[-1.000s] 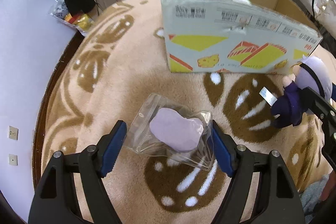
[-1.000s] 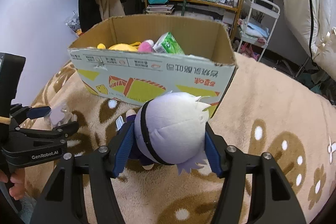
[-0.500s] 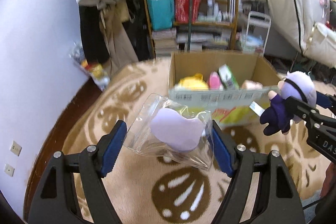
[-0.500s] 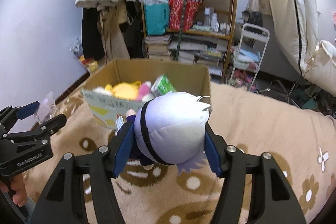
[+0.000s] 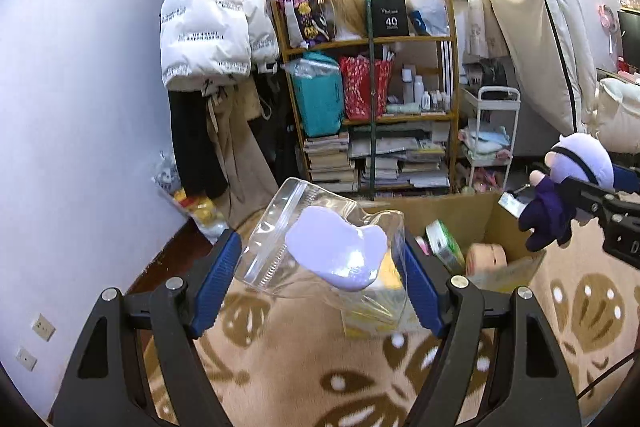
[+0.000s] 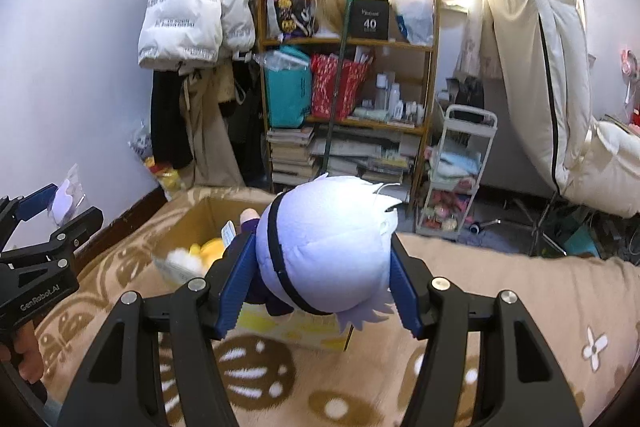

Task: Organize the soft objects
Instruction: 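Carry the clear bag with the left tool while the right tool carries the doll over the box, then open both tools to drop the clear bag and doll into the box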

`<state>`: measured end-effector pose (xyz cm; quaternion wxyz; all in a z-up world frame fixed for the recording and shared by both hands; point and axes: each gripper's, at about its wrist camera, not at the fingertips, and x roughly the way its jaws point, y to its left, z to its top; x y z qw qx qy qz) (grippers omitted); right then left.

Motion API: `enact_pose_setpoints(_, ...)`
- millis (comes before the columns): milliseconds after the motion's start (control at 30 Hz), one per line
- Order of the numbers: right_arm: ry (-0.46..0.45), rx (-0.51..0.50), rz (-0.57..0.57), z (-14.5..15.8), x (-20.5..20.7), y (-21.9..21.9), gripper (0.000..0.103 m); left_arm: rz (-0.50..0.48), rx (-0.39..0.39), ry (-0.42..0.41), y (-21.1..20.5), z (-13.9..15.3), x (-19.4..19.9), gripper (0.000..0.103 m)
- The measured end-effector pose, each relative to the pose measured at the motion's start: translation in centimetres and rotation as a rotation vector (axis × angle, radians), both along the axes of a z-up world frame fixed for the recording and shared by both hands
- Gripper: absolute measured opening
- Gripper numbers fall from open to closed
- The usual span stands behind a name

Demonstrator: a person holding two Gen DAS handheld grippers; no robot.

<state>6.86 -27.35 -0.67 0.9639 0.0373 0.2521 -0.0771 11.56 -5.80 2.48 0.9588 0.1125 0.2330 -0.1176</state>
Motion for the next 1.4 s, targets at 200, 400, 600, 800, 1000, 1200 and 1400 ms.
enact_pose_setpoints(200, -0.030, -0.012, 0.016, 2.4, 2.1, -1.8, 0.066, -0.032, -0.007, -0.020, -1.1, 1.6, 2.1, 0.077)
enact_pose_setpoints(400, -0.007, 0.020, 0.065, 2.5, 4.3, -3.4, 0.066, -0.030, -0.014, -0.023, -2.0, 1.7, 4.1, 0.077)
enact_pose_setpoints(600, 0.067, 0.102, 0.075, -1.7, 5.8, -4.5, 0.067, -0.030, 0.003, 0.040, -3.2, -1.4, 5.8, 0.077)
enact_pose_setpoints(800, 0.133, 0.154, 0.079, -5.2, 7.3, -4.7, 0.067, -0.031, -0.004, 0.111, -4.4, -4.5, 7.6, 0.078)
enact_pose_setpoints(1000, 0.156, 0.152, 0.115, -6.6, 7.9, -4.1, 0.068, -0.052, 0.034, 0.142, -5.5, -6.4, 8.0, 0.083)
enact_pose_setpoints(1200, 0.178, 0.176, 0.138, -7.1, 8.0, -3.8, 0.068, -0.046, 0.010, 0.154, -5.1, -6.7, 8.1, 0.089)
enact_pose_setpoints(1400, 0.154, 0.124, 0.121, -6.0, 6.7, -3.4, 0.082, -0.012, 0.005, 0.120, -4.0, -5.7, 7.1, 0.099)
